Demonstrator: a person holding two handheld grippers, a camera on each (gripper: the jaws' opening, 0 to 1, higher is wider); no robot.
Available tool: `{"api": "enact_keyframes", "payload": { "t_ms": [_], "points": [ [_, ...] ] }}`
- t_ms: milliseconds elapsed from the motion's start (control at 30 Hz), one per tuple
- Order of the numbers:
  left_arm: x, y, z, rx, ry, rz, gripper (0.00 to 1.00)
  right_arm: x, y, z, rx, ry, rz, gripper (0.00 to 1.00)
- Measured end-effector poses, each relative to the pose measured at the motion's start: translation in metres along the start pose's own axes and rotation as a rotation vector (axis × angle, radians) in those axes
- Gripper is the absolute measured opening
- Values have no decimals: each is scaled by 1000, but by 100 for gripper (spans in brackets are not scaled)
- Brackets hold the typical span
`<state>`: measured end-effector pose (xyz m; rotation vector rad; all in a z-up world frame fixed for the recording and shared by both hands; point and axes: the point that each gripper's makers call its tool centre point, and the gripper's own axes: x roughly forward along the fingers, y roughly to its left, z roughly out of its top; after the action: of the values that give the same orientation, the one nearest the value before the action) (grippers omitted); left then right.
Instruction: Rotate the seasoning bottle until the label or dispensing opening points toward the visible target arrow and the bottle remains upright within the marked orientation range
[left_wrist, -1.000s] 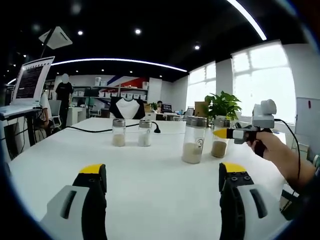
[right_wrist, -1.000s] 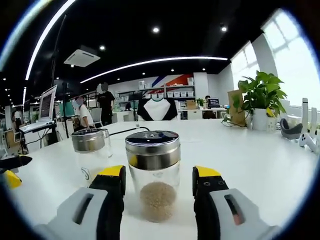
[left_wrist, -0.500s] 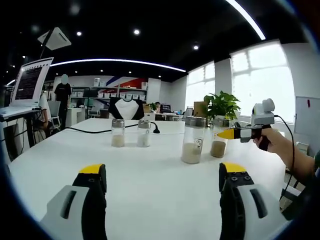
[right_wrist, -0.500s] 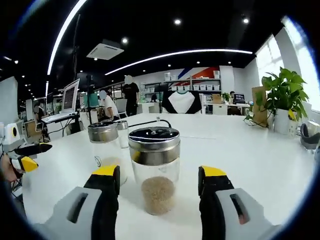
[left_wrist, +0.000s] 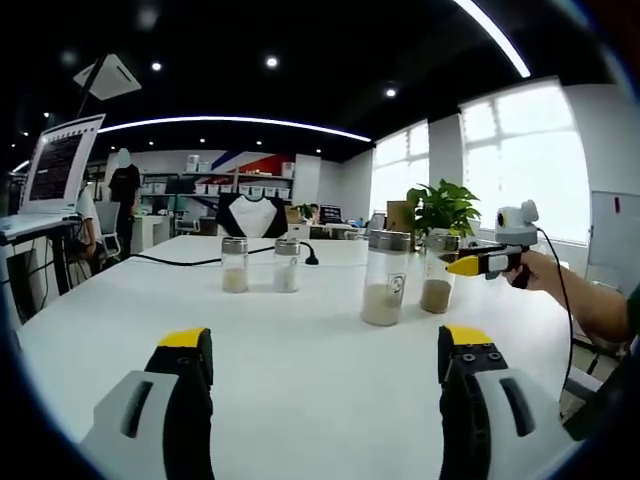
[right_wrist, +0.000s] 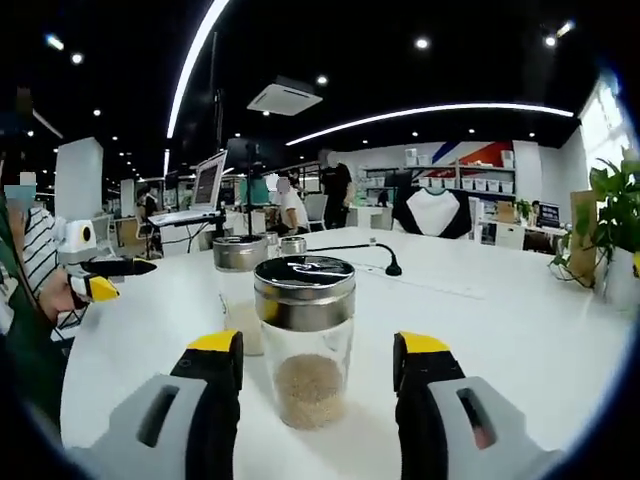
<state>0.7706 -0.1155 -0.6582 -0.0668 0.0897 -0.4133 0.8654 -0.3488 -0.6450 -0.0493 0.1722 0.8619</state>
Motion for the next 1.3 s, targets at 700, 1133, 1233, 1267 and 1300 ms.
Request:
{"api": "enact_keyframes", "payload": {
  "t_ms": [700,1133,1233,1267,1300],
  "points": [
    [0,-1,1,2,-4,-4,99,16,6,-1,51,-18,169,43],
    [0,-1,0,0,-2,-5,99,15,8,-1,32,-18,179,41],
    [0,-2,1,2,-2,-7,99,16,8,-1,31,-22,180,40],
    [0,-2,1,2,-2,-7,99,16,8,-1,30,-23,179,40],
    [0,-2,1,2,-3,-7,99,15,8,-1,29,-24,180,40]
  ]
}}
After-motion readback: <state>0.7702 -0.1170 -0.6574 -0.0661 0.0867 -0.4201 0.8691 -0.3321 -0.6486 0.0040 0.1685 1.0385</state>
